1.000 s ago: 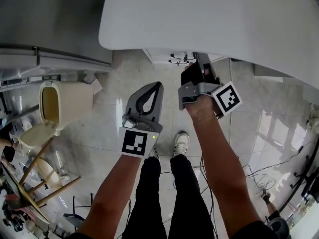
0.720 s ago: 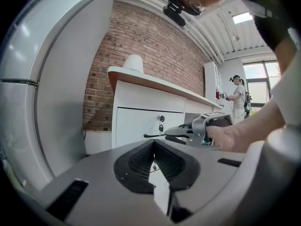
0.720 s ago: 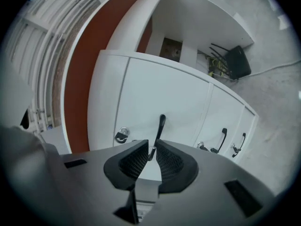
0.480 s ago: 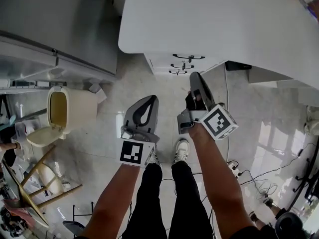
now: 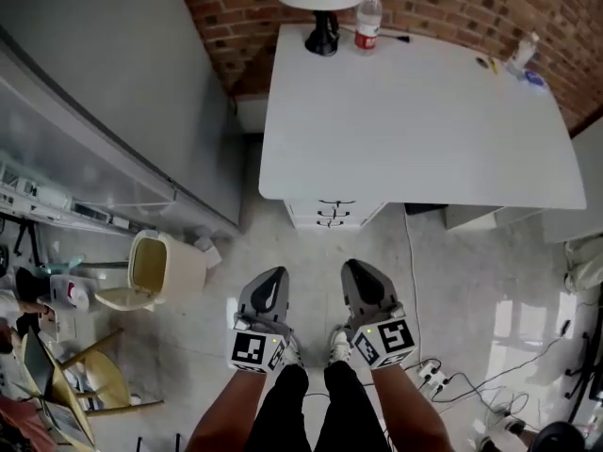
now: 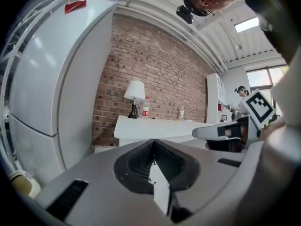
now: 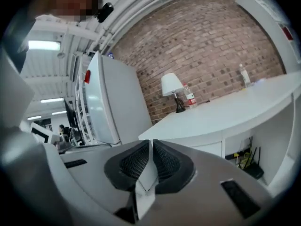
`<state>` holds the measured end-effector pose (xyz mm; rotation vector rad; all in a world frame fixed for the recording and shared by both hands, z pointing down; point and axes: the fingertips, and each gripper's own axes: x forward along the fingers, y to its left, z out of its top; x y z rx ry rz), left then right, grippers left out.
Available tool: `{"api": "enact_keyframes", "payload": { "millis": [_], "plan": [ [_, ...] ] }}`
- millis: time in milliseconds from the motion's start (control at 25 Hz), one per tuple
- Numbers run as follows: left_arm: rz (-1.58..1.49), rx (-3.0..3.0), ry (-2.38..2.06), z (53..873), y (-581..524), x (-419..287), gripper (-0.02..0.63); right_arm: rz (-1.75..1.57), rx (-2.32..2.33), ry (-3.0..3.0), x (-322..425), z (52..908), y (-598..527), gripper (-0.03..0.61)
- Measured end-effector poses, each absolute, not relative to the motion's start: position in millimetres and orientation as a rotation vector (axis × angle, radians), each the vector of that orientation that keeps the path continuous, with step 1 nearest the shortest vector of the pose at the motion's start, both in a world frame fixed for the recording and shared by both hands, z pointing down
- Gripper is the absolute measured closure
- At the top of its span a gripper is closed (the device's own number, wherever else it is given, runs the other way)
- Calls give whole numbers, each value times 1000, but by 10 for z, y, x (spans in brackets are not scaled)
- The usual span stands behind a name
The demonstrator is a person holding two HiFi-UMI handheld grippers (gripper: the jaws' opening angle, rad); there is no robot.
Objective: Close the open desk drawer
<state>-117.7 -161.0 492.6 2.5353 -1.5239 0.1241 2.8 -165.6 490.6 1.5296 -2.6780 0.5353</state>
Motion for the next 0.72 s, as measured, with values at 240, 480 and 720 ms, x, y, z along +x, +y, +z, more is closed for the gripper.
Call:
{"api": "enact_keyframes", "payload": {
  "millis": [240, 480, 720],
  "plan": [
    [123, 2539, -1522, 4182, -1298, -1052, 606, 318, 1414, -2623, 38, 4283, -1080, 537],
    [134, 2577, -1507, 3545, -1121, -942, 607, 292, 1446, -2619, 180, 3700, -942, 537],
    [163, 2553, -1513, 3158, -1106, -919, 606, 172, 1448, -2635, 175, 3073, -1150, 537]
  ]
}}
